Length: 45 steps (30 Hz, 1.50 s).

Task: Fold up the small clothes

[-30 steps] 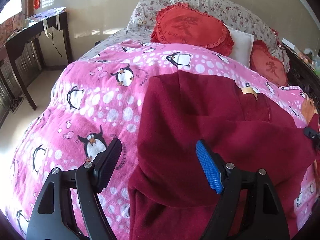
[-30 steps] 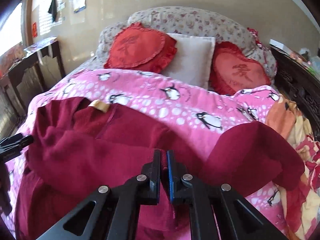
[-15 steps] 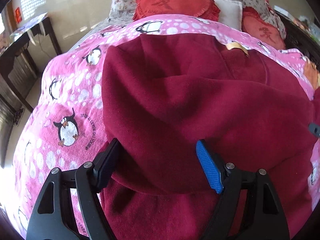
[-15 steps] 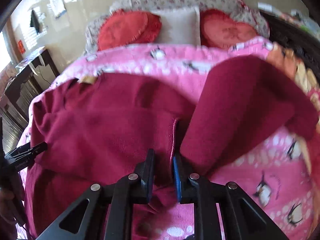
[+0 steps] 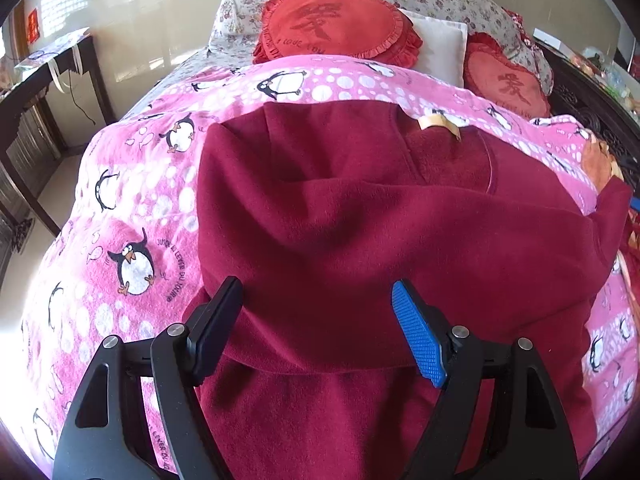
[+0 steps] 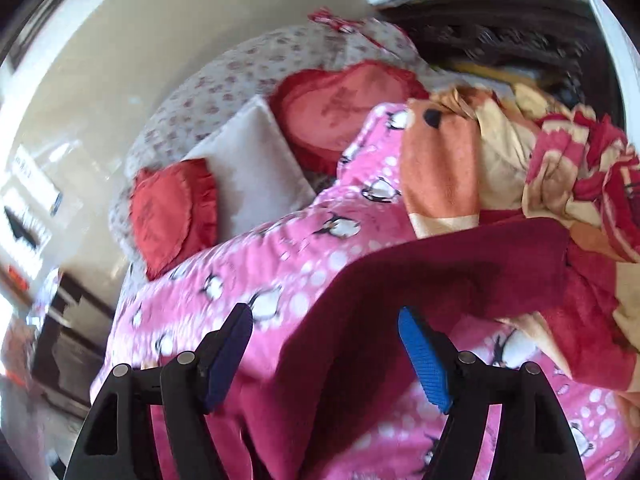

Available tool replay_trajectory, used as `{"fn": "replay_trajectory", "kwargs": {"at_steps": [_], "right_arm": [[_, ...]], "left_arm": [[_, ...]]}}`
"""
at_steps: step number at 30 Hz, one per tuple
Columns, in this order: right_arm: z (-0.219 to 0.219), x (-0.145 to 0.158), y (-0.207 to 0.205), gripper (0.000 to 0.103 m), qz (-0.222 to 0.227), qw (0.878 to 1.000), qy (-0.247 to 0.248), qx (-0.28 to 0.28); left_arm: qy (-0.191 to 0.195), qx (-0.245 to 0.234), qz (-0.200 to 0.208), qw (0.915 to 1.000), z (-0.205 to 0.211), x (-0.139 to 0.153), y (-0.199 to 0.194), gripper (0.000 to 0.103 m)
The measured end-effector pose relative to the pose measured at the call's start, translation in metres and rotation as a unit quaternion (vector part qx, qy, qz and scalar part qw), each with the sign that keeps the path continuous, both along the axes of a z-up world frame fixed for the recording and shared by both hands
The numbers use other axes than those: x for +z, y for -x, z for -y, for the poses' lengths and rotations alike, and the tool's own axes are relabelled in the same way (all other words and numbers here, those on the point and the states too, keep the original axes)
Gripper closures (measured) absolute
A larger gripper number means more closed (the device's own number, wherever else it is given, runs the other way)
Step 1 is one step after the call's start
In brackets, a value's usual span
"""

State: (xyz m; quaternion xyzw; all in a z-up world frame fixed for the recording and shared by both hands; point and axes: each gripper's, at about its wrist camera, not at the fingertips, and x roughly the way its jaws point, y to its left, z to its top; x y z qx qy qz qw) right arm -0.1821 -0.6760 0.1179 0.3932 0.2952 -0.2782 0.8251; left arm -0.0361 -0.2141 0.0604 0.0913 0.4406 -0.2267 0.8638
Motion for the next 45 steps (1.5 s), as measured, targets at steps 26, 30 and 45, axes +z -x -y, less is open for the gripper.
{"fn": "replay_trajectory", "kwargs": {"at_steps": [26,30,45], "right_arm": [[0.064,-0.098,0.067,0.097,0.144,0.968,-0.176,-0.103],[0.042,-0.030,0.111,0.097,0.143,0.982,-0.037,-0.114],[-0.155,0.080,0.012,0.097,0.071,0.969,0.135,0.193]], "left_arm": [[-0.013,0.007,-0.019,0.9997,-0.002,-0.014,0.003,0.025],[-0.005,0.008,-0.010,0.9999,-0.008,-0.008,0.003,0.025],[0.064,0.063,-0.002,0.9960,-0.065,0.025,-0.005,0.025]]}}
